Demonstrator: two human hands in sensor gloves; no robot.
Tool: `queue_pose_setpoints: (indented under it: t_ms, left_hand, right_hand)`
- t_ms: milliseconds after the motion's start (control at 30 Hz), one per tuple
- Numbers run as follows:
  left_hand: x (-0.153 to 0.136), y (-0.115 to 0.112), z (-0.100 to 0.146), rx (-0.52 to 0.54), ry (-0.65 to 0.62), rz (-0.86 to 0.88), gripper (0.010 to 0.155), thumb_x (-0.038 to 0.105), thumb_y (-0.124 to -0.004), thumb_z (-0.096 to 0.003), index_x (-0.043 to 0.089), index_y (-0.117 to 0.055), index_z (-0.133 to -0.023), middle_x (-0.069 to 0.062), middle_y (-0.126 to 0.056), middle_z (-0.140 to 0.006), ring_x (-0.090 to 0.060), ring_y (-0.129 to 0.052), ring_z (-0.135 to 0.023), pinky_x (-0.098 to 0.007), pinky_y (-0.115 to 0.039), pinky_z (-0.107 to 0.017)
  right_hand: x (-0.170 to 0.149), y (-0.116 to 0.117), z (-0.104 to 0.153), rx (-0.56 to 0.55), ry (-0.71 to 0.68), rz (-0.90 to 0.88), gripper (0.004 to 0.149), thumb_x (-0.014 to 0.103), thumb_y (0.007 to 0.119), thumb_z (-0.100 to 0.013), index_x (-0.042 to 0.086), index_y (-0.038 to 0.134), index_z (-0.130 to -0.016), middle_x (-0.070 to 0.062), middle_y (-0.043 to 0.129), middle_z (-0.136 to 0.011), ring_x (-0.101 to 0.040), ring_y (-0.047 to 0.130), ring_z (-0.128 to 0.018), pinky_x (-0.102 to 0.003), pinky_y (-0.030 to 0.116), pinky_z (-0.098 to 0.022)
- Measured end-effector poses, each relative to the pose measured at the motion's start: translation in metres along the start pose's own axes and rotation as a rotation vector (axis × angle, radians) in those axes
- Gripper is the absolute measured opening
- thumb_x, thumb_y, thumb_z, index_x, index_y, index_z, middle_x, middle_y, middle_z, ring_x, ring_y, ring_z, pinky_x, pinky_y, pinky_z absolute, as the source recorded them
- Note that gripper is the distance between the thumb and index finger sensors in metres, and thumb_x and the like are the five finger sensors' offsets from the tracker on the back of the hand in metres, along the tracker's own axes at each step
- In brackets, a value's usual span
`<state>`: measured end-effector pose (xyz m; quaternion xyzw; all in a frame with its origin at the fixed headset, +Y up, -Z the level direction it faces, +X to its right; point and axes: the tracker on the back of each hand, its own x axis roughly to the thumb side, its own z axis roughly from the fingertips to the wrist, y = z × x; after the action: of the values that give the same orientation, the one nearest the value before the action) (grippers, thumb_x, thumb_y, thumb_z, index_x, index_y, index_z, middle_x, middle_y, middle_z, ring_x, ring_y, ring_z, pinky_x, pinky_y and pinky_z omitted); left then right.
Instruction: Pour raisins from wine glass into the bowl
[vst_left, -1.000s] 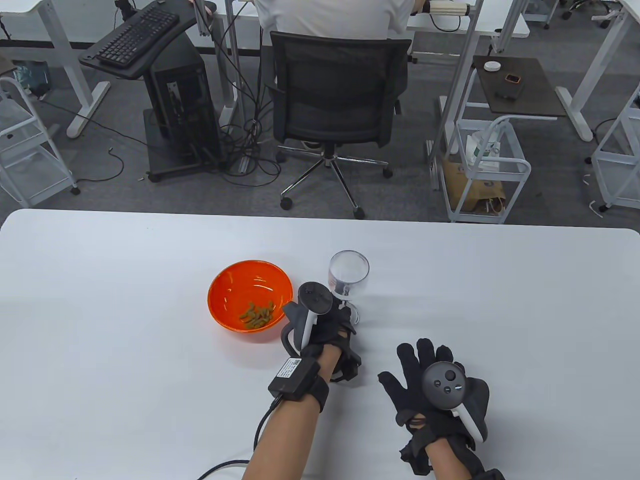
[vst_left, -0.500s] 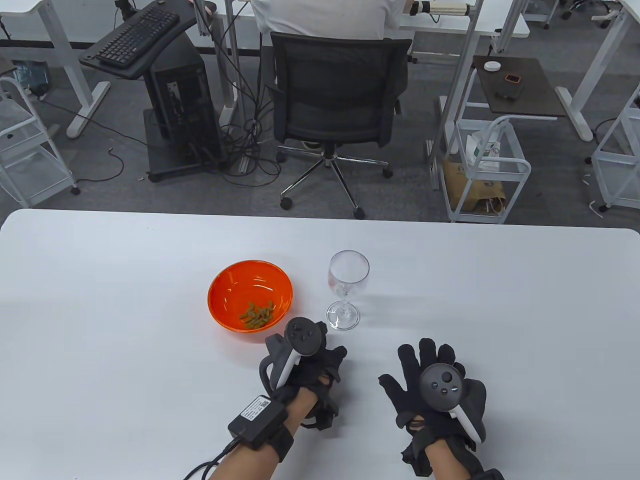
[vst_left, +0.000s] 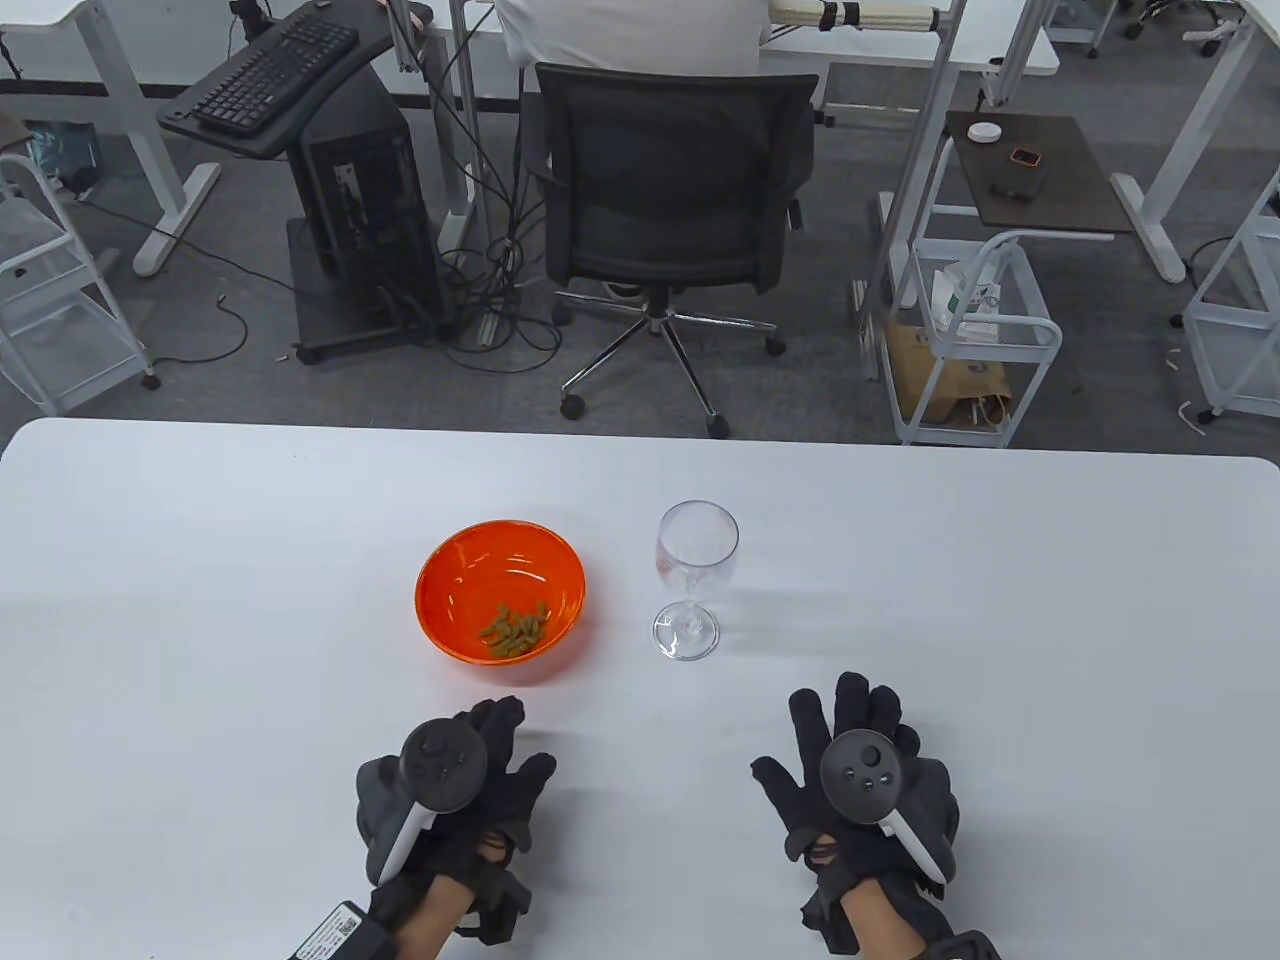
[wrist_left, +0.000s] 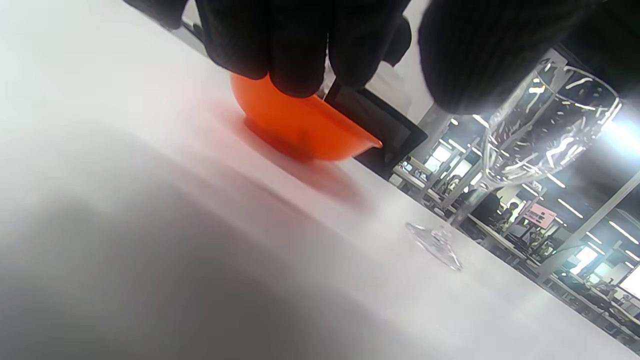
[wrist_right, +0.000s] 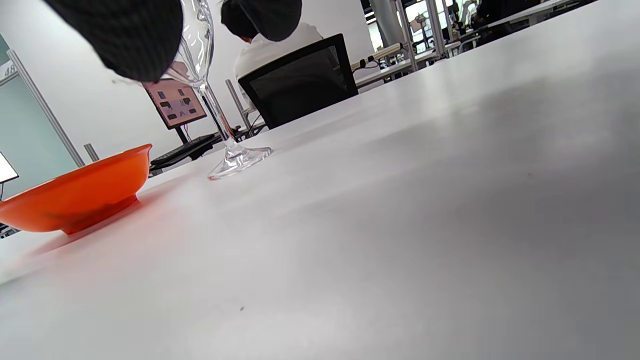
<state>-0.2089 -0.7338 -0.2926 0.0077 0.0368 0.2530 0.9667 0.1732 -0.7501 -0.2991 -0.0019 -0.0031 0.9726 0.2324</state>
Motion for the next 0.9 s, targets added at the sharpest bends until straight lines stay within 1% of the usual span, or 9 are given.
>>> queue_pose_setpoints:
  t_ms: [167, 233, 333, 433, 500, 600, 733, 833, 900]
  left_hand:
    - [-0.006, 0.010, 0.000, 0.084, -0.026, -0.095, 0.072, 0.054, -0.087, -0.0392, 0.026, -0.069, -0.103, -0.010, -0.073, -0.112, -0.038, -0.066, -0.104, -0.061, -0.047, -0.075]
    - [-0.002, 0.011, 0.000, 0.095, -0.048, -0.127, 0.075, 0.057, -0.086, -0.0385, 0.027, -0.067, -0.104, -0.010, -0.072, -0.113, -0.037, -0.065, -0.106, -0.062, -0.045, -0.075]
    - [0.006, 0.014, 0.001, 0.095, -0.089, -0.153, 0.078, 0.059, -0.086, -0.0379, 0.028, -0.063, -0.106, -0.007, -0.069, -0.115, -0.037, -0.060, -0.108, -0.062, -0.041, -0.076]
    - [0.013, 0.014, 0.005, 0.086, -0.123, -0.179, 0.085, 0.065, -0.083, -0.0368, 0.029, -0.056, -0.109, -0.007, -0.060, -0.119, -0.039, -0.048, -0.111, -0.063, -0.033, -0.076]
    - [0.016, 0.016, 0.008, 0.094, -0.143, -0.180, 0.089, 0.068, -0.082, -0.0368, 0.030, -0.049, -0.111, -0.010, -0.053, -0.122, -0.040, -0.039, -0.112, -0.064, -0.026, -0.076]
    - [0.022, 0.018, 0.014, 0.098, -0.166, -0.191, 0.092, 0.070, -0.079, -0.0373, 0.031, -0.042, -0.112, -0.010, -0.042, -0.124, -0.041, -0.028, -0.112, -0.064, -0.020, -0.075]
    - [0.027, 0.017, 0.020, 0.110, -0.176, -0.202, 0.091, 0.069, -0.078, -0.0383, 0.030, -0.041, -0.112, -0.011, -0.038, -0.124, -0.042, -0.025, -0.112, -0.063, -0.018, -0.074]
    - [0.030, 0.014, 0.023, 0.124, -0.170, -0.227, 0.089, 0.066, -0.077, -0.0394, 0.029, -0.042, -0.112, -0.012, -0.042, -0.123, -0.042, -0.029, -0.111, -0.063, -0.022, -0.075]
    - [0.030, 0.010, 0.023, 0.109, -0.164, -0.245, 0.086, 0.065, -0.078, -0.0398, 0.029, -0.045, -0.111, -0.012, -0.045, -0.123, -0.042, -0.032, -0.111, -0.063, -0.023, -0.075]
  right_hand:
    - [-0.001, -0.001, -0.001, -0.029, 0.002, 0.003, 0.079, 0.055, 0.075, -0.052, 0.022, 0.036, -0.111, -0.021, 0.004, -0.116, -0.055, -0.001, -0.101, -0.070, 0.007, -0.071]
    - [0.000, -0.004, 0.001, -0.057, 0.005, -0.003, 0.081, 0.055, 0.075, -0.052, 0.023, 0.031, -0.111, -0.020, -0.002, -0.114, -0.055, -0.003, -0.100, -0.069, 0.006, -0.071]
    - [0.007, -0.010, 0.004, -0.079, -0.043, -0.010, 0.082, 0.055, 0.075, -0.051, 0.022, 0.028, -0.111, -0.020, -0.004, -0.113, -0.055, -0.006, -0.098, -0.070, 0.006, -0.071]
    - [0.017, -0.016, 0.009, -0.100, -0.096, 0.009, 0.085, 0.056, 0.075, -0.052, 0.024, 0.022, -0.110, -0.020, -0.008, -0.111, -0.055, -0.009, -0.096, -0.070, 0.004, -0.069]
    - [0.023, -0.020, 0.013, -0.124, -0.131, 0.018, 0.087, 0.057, 0.074, -0.051, 0.025, 0.018, -0.110, -0.020, -0.012, -0.110, -0.057, -0.010, -0.095, -0.070, 0.003, -0.069]
    - [0.031, -0.025, 0.020, -0.169, -0.185, 0.035, 0.090, 0.058, 0.074, -0.051, 0.025, 0.013, -0.108, -0.021, -0.014, -0.108, -0.058, -0.010, -0.094, -0.070, 0.003, -0.068]
    - [0.041, -0.029, 0.031, -0.211, -0.253, 0.038, 0.090, 0.058, 0.074, -0.051, 0.023, 0.013, -0.108, -0.023, -0.010, -0.110, -0.060, -0.005, -0.096, -0.071, 0.006, -0.068]
    - [0.049, -0.030, 0.039, -0.224, -0.288, 0.046, 0.089, 0.057, 0.074, -0.051, 0.020, 0.016, -0.108, -0.025, -0.001, -0.113, -0.061, 0.000, -0.097, -0.072, 0.008, -0.068]
    - [0.052, -0.028, 0.043, -0.234, -0.308, 0.037, 0.088, 0.056, 0.075, -0.051, 0.018, 0.021, -0.109, -0.026, 0.006, -0.115, -0.062, 0.005, -0.097, -0.072, 0.011, -0.069]
